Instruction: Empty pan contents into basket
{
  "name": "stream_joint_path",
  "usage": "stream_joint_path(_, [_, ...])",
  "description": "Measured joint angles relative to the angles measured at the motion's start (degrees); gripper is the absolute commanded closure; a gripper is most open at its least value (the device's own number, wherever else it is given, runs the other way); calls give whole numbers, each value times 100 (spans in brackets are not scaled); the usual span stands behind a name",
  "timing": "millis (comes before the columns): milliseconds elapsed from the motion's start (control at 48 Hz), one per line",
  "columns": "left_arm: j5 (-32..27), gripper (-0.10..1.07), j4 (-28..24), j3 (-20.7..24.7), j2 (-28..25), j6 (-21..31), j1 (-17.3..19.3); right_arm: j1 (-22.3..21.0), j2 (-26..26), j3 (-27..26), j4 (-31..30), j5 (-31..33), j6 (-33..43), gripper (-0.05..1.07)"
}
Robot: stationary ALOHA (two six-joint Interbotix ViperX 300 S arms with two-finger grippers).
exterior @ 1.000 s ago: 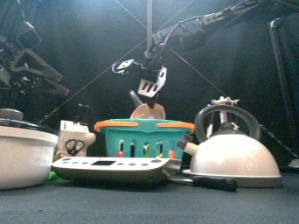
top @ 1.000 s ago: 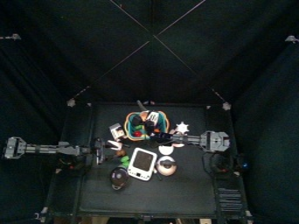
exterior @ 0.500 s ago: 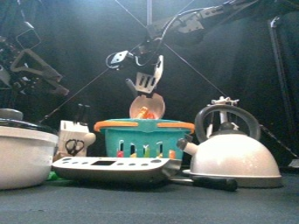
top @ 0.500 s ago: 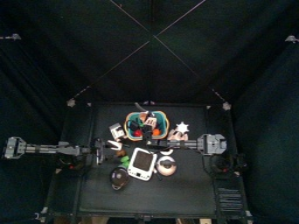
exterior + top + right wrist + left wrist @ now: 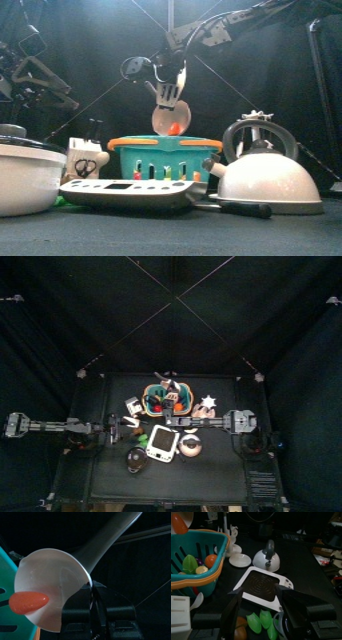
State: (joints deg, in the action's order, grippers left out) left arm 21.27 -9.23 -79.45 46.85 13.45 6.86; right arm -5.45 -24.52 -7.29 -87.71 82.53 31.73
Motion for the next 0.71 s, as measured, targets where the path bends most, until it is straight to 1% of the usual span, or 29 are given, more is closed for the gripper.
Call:
stream_joint_path(208, [0, 8, 0, -9, -9, 0, 0, 18, 0, 0, -62, 26, 0, 75])
stream_joint_path(354, [-9, 8, 0, -9, -9, 9, 0, 105, -18, 79, -457, 62, 0, 76])
stream_joint_path(479, [0, 8, 0, -18, -9, 9, 0, 185, -26, 229, -984, 123, 0, 75])
stream_joint_path(562, [-9, 8, 0, -26, 0, 0, 0, 229, -26, 290, -1230, 149, 0, 76])
stream_joint_path(667, [-9, 8, 0, -26, -9, 9, 0, 272, -26, 308, -1204, 176, 0, 75])
stream_joint_path(708, [-9, 8, 0, -26, -9, 0, 0, 255, -18, 308, -1090, 185, 0, 76])
